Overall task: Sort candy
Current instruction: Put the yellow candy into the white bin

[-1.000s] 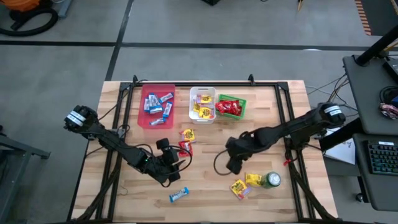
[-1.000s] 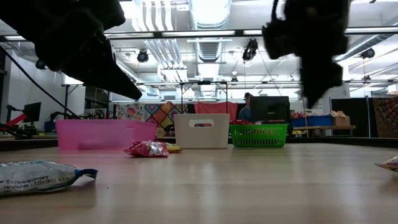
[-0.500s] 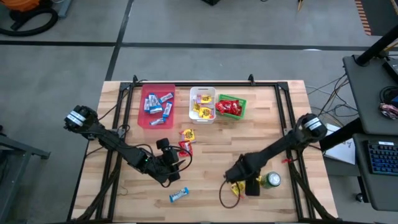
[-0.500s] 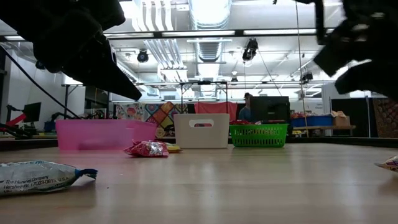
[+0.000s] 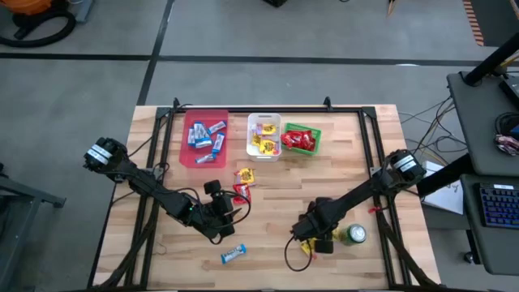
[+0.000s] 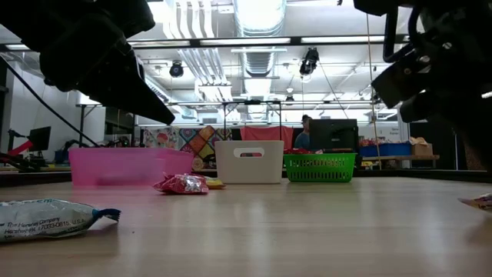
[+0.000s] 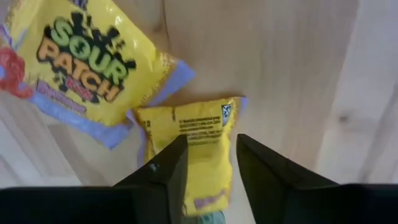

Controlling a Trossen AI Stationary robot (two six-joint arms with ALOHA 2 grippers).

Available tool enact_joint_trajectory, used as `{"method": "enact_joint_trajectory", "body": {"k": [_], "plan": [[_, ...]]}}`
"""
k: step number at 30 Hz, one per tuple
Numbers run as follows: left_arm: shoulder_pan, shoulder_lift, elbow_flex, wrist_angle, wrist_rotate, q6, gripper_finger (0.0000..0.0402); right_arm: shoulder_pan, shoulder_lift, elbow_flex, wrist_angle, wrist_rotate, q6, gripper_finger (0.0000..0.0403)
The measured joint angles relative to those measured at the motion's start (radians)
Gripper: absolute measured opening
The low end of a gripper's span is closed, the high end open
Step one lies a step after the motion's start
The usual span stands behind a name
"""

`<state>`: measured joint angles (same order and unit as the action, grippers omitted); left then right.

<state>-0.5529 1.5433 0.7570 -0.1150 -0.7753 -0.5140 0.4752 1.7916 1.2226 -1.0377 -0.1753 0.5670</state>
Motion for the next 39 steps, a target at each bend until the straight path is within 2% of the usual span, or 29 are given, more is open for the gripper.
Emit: {"method": "enact_joint_trajectory", "body": {"k": [5, 12, 19, 23, 27, 32, 34, 39], "plan": [[0.000, 0.000, 0.000, 0.000, 0.000, 0.004, 0.0204, 0.000, 0.000, -0.029, 0.054, 0.013, 0.015, 0.0097], [0.000, 0.000, 0.000, -0.003, 0.000, 0.008, 0.0204, -0.023, -0.007, -0.053, 0.052, 0.054, -0.011, 0.0015], [-0.003, 0.000, 0.000, -0.034, 0.000, 0.008, 0.0204, -0.058, -0.096, -0.051, 0.067, 0.174, -0.056, 0.0009], [-0.014, -0.013, 0.000, -0.095, 0.001, 0.008, 0.0204, -0.089, -0.196, -0.070, 0.151, 0.232, -0.065, 0.0008], [-0.020, -0.030, 0.000, -0.117, 0.000, 0.008, 0.0204, -0.109, -0.302, -0.112, 0.303, 0.317, -0.127, 0.0008], [-0.020, -0.038, 0.000, -0.114, -0.001, 0.008, 0.0204, -0.140, -0.422, -0.216, 0.604, 0.444, -0.247, 0.0008], [-0.020, -0.038, 0.000, -0.116, 0.000, 0.006, 0.0204, -0.167, -0.444, -0.250, 0.658, 0.432, -0.244, 0.0008], [-0.022, -0.038, 0.000, -0.120, 0.000, 0.000, 0.0204, -0.206, -0.436, -0.295, 0.658, 0.401, -0.174, 0.0009]]}}
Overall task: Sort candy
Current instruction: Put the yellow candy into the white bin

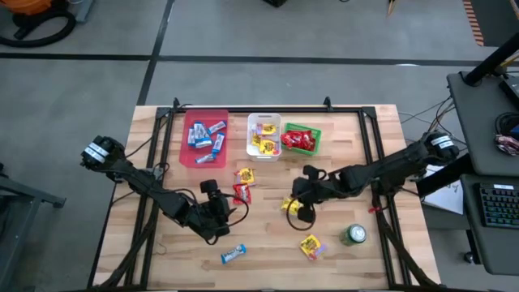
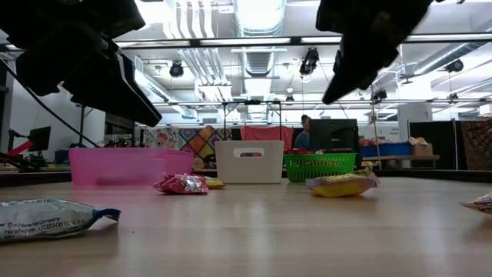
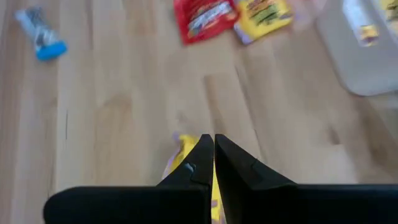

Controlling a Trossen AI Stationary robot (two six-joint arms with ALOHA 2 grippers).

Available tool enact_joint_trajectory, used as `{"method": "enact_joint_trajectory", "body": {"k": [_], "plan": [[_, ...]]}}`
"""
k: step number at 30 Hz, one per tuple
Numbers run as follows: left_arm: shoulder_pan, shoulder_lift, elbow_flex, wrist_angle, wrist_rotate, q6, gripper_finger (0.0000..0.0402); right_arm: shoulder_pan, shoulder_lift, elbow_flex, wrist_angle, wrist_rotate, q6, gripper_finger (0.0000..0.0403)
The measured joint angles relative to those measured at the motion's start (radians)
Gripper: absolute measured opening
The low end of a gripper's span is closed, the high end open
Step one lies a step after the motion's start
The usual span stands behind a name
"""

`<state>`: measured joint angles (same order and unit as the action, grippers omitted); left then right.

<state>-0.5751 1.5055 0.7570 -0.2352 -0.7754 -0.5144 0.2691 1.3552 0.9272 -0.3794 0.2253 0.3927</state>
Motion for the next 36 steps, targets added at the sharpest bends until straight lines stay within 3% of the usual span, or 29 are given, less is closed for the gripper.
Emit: {"method": "enact_joint_trajectory", "body": {"k": [4, 7, 18, 22, 27, 36], "plan": [[0.000, 0.000, 0.000, 0.005, 0.000, -0.004, 0.0204, 0.010, 0.030, -0.012, 0.001, -0.050, -0.045, 0.0013], [0.000, 0.000, 0.000, 0.011, 0.000, -0.013, 0.0204, 0.010, 0.061, -0.019, 0.001, -0.060, -0.036, 0.0038], [0.001, 0.000, 0.000, 0.011, 0.000, -0.023, 0.0204, -0.003, 0.259, -0.018, 0.056, -0.036, 0.027, 0.0242], [0.001, 0.000, 0.000, 0.011, -0.001, -0.023, 0.0204, -0.021, 0.322, -0.015, 0.073, -0.084, 0.062, 0.0278], [0.001, 0.000, 0.000, 0.010, -0.001, -0.023, 0.0204, -0.021, 0.355, -0.012, 0.090, -0.087, 0.055, 0.0250], [-0.031, -0.047, 0.009, -0.090, -0.011, -0.020, 0.0204, -0.026, 0.260, -0.018, 0.140, -0.099, -0.003, 0.0110]]}}
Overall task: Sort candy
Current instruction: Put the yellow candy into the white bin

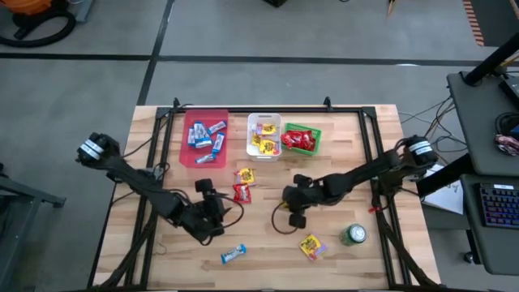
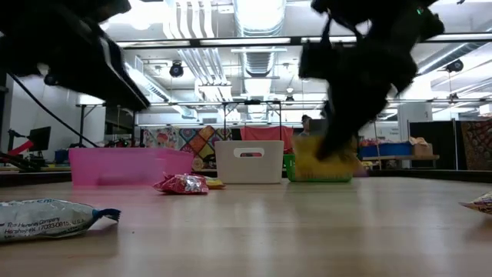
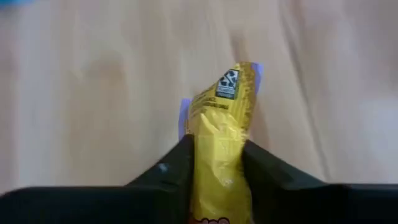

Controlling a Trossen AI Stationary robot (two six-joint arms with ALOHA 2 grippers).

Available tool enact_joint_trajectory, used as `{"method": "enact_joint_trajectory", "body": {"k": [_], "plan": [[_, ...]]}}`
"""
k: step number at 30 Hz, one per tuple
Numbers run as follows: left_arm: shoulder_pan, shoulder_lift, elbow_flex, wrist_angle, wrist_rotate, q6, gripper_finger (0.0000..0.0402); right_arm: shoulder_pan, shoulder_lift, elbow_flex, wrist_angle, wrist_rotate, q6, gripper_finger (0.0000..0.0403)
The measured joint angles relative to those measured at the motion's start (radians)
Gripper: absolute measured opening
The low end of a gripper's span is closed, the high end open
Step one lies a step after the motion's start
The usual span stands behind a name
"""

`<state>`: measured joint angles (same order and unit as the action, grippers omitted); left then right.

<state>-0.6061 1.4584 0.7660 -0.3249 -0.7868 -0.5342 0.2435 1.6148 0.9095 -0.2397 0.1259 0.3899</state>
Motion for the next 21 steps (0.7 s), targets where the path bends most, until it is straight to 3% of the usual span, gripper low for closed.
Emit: {"method": "enact_joint_trajectory", "body": {"k": [7, 15, 19, 21], "plan": [[-0.076, -0.196, 0.025, -0.230, -0.068, -0.074, 0.0204, -0.093, -0.105, 0.002, 0.217, 0.014, -0.154, 0.0021], [-0.085, -0.359, 0.016, -0.339, -0.196, -0.136, 0.0204, -0.336, -0.111, 0.002, 0.474, 0.308, -0.283, 0.0031], [-0.085, -0.389, 0.016, -0.339, -0.258, -0.104, 0.0204, -0.471, -0.077, 0.002, 0.574, 0.301, -0.322, 0.0032], [-0.084, -0.394, 0.016, -0.341, -0.276, -0.094, 0.0204, -0.529, -0.057, 0.009, 0.580, 0.231, -0.319, 0.0035]]}}
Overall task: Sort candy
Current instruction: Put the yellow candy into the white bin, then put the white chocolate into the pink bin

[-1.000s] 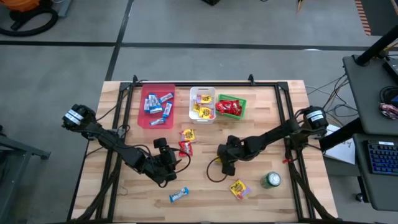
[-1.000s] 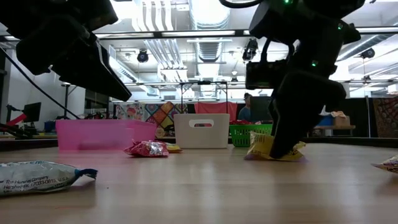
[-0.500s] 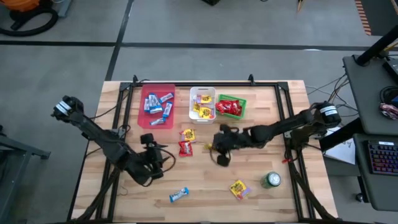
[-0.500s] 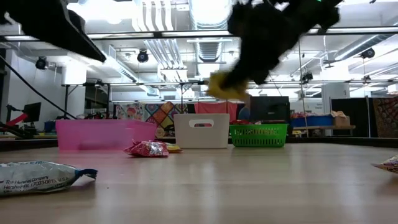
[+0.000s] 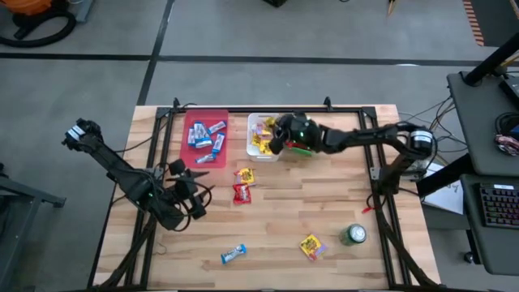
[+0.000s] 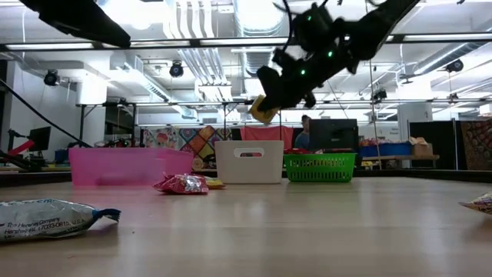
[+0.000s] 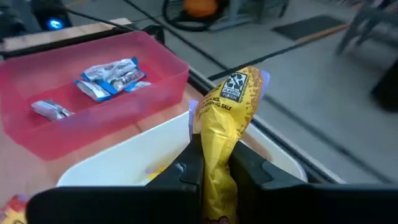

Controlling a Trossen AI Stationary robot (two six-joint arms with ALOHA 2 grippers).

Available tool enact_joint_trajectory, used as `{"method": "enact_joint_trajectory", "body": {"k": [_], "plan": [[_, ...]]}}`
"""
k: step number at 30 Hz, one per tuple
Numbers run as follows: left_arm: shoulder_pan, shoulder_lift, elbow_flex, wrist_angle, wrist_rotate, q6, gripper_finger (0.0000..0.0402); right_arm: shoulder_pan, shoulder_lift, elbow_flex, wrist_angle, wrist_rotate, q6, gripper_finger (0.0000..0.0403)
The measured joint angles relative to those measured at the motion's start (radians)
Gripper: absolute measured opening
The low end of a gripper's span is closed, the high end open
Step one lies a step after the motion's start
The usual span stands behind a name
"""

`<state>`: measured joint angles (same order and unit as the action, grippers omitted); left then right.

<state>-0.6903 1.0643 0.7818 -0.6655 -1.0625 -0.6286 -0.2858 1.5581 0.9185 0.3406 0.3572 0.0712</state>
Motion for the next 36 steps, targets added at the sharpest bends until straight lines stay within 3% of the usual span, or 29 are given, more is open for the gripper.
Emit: {"method": "enact_joint_trajectory", "body": {"k": [3, 12, 17, 22, 29, 33, 36], "plan": [[0.000, 0.002, 0.000, -0.001, -0.022, 0.007, 0.0204, -0.055, 0.047, 0.029, 0.002, -0.104, 0.038, 0.0051], [0.001, 0.033, -0.004, -0.001, -0.021, -0.014, 0.0204, -0.089, 0.144, 0.184, -0.181, -0.124, 0.059, 0.0168], [0.001, 0.060, -0.004, 0.003, 0.022, -0.042, 0.0204, -0.076, 0.126, 0.238, -0.277, -0.172, 0.043, 0.0208], [0.001, 0.112, -0.005, 0.032, 0.087, -0.069, 0.0204, -0.033, 0.067, 0.256, -0.369, -0.333, 0.084, 0.0213], [0.001, 0.197, 0.025, 0.043, 0.237, -0.129, 0.0204, 0.085, 0.001, 0.257, -0.598, -0.642, 0.263, 0.0202], [0.000, 0.254, 0.057, 0.044, 0.287, -0.134, 0.0204, 0.193, 0.001, 0.256, -0.745, -0.653, 0.329, 0.0198], [0.000, 0.297, 0.085, 0.042, 0.389, -0.111, 0.0206, 0.272, 0.001, 0.256, -0.850, -0.655, 0.368, 0.0198]]}}
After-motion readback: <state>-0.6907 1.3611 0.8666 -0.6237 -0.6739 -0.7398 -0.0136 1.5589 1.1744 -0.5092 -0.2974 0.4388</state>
